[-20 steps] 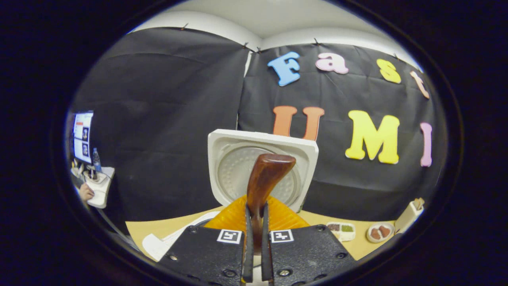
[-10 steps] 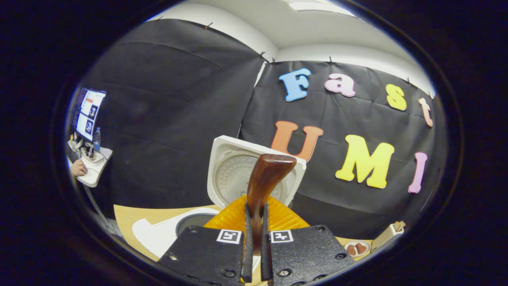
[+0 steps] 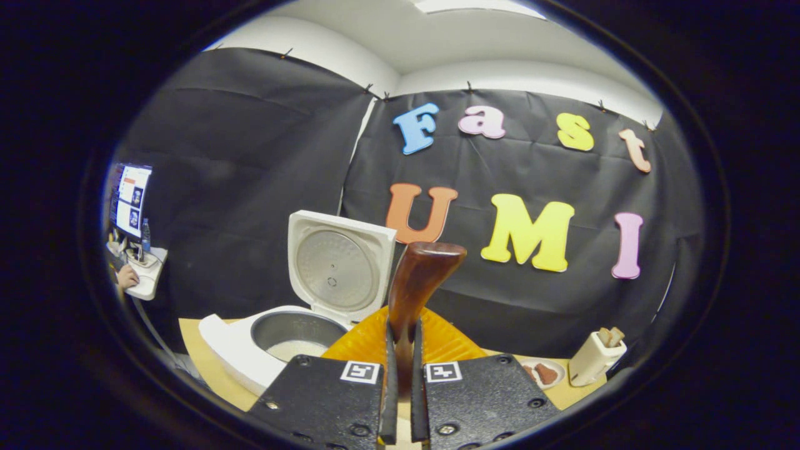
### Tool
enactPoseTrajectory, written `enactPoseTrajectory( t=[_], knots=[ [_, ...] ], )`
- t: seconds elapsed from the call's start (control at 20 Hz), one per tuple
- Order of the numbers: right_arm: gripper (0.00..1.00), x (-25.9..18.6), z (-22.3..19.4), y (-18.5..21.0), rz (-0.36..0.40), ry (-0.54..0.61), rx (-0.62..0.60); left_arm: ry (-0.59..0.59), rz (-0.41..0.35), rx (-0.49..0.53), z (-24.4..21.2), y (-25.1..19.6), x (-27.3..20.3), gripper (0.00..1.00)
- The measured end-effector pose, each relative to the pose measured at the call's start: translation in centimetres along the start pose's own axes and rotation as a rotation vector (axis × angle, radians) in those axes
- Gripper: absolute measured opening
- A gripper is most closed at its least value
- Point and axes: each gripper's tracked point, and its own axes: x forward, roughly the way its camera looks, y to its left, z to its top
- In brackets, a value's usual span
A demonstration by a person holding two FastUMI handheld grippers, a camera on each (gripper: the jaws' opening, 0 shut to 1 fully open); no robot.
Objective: Close the left gripper, press the button to open the rice cooker; take a wooden spoon from the chopstick holder with the right hand, scoop a spoonful of rice and pour it into the rice cooker, then put the wooden spoon back into the chopstick holder.
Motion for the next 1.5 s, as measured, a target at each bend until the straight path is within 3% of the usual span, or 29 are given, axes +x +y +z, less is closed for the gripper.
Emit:
enactPoseTrajectory(
  t=[0.35,0.6,0.95,1.2,1.5],
  knots=[
    [0.14,-7.7,-0.8,-7.6,-0.137,0.018,0.088,-0.024,-0.049,0.015,0.8,-4.0,0.4,0.94],
    [0.15,-12.3,-2.0,-13.2,-0.305,0.071,0.192,-0.043,-0.062,-0.003,1.5,-6.4,1.5,0.94],
    [0.15,-17.9,-1.5,-19.9,-0.49,0.008,0.231,-0.041,-0.005,-0.037,2.1,-6.3,4.7,0.94],
    [0.16,-17.0,-3.1,-21.8,-0.471,0.013,0.255,-0.071,0.036,-0.028,3.1,-6.2,7.2,0.94],
    [0.17,-13.4,-9.3,-24.5,-0.47,0.104,0.302,-0.129,0.026,-0.035,4.9,-7.2,9.5,0.94]
  ],
)
